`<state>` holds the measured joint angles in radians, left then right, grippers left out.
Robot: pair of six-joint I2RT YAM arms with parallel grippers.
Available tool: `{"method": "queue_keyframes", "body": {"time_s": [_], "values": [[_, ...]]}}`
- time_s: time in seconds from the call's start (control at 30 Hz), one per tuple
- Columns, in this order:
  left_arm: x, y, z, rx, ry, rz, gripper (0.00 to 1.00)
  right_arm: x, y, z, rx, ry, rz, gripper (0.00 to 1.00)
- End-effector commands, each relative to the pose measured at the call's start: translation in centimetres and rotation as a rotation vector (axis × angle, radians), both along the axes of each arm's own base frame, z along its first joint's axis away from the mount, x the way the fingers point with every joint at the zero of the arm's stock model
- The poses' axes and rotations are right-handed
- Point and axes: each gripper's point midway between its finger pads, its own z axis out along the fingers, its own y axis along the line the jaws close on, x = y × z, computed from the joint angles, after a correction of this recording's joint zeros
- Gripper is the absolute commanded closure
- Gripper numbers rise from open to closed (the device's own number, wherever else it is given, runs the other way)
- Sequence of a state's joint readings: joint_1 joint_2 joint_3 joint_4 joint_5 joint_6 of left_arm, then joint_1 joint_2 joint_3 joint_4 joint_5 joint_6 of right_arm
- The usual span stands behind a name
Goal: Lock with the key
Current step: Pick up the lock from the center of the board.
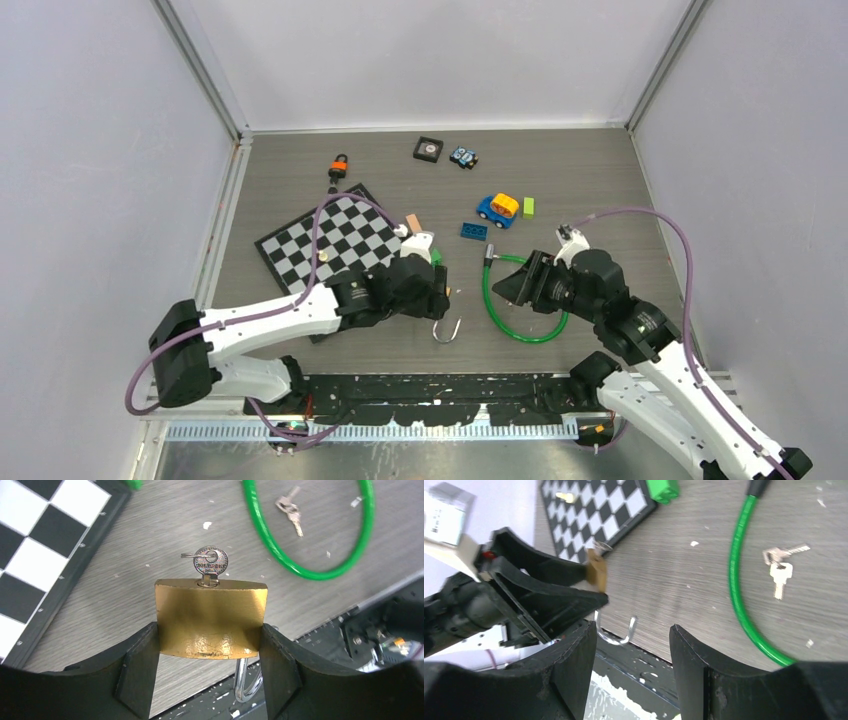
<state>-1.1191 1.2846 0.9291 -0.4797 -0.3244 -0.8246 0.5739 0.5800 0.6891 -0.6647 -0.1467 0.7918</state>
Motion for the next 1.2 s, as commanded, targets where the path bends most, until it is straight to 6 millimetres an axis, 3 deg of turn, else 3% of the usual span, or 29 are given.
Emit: {"method": "queue_keyframes", "body": {"time_s": [0.0, 0.17, 0.47, 0.93, 1.17], "values": [[-1.1, -3.9, 5.3, -0.227, -0.126, -0.245, 1.0, 0.3, 2.6, 4.9, 0.196, -0.175, 0.097, 0.4], [-2.0, -4.0, 5.6, -0.251, -0.15, -0.32, 1.0, 0.3, 3.4, 6.5, 0.266, -0.219, 0.126, 0.42], [-2.4, -5.1, 6.6, -0.297, -0.158, -0.366, 1.0, 0.5, 5.9, 3.0, 0.259, 0.011, 0.204, 0.47], [-2.0, -5.7, 7.8, -0.315, -0.189, -0.375, 1.0, -0.5, 7.8, 0.3, 0.308, 0.177, 0.259, 0.47], [-1.9, -6.9, 8.7, -0.314, -0.207, -0.422, 1.0, -1.4, 8.8, -1.0, 0.276, 0.231, 0.299, 0.47]]}}
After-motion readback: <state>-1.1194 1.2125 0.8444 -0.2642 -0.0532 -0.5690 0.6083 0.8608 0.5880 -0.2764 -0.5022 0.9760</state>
